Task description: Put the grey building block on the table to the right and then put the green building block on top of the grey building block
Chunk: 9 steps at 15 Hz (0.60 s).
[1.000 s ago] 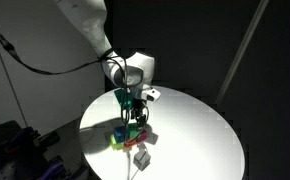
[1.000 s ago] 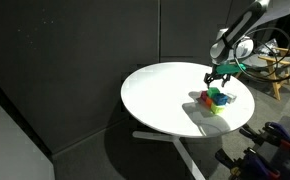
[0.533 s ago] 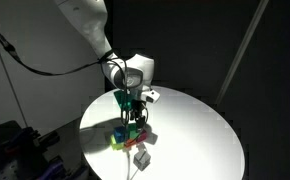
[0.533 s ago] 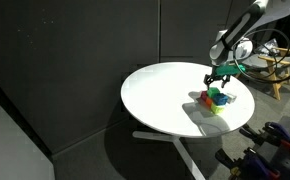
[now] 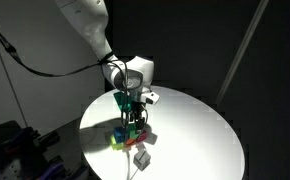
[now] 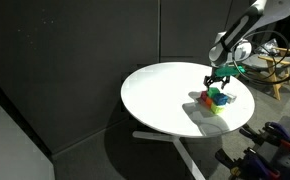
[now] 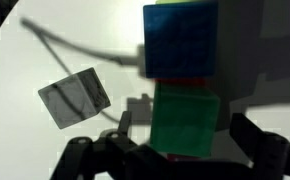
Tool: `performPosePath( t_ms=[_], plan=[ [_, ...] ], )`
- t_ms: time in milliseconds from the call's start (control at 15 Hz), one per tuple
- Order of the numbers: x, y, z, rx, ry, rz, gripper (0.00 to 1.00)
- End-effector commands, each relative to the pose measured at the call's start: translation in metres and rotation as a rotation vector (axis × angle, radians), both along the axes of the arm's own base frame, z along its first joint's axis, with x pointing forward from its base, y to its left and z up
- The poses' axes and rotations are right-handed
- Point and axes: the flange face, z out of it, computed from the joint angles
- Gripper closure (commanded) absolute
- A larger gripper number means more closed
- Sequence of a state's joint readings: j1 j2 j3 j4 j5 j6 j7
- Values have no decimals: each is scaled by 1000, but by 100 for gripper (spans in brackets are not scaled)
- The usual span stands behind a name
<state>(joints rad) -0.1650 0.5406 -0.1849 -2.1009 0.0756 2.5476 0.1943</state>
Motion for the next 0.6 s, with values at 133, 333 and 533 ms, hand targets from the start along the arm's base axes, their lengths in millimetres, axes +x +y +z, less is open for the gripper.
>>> performPosePath(
  t_ms=[133, 333, 533],
  plan=[
    [7, -1, -2, -3, 10, -10, 0],
    [7, -2, -4, -6, 14, -8, 8],
    [8, -1, -8, -7, 22, -4, 44]
  ],
)
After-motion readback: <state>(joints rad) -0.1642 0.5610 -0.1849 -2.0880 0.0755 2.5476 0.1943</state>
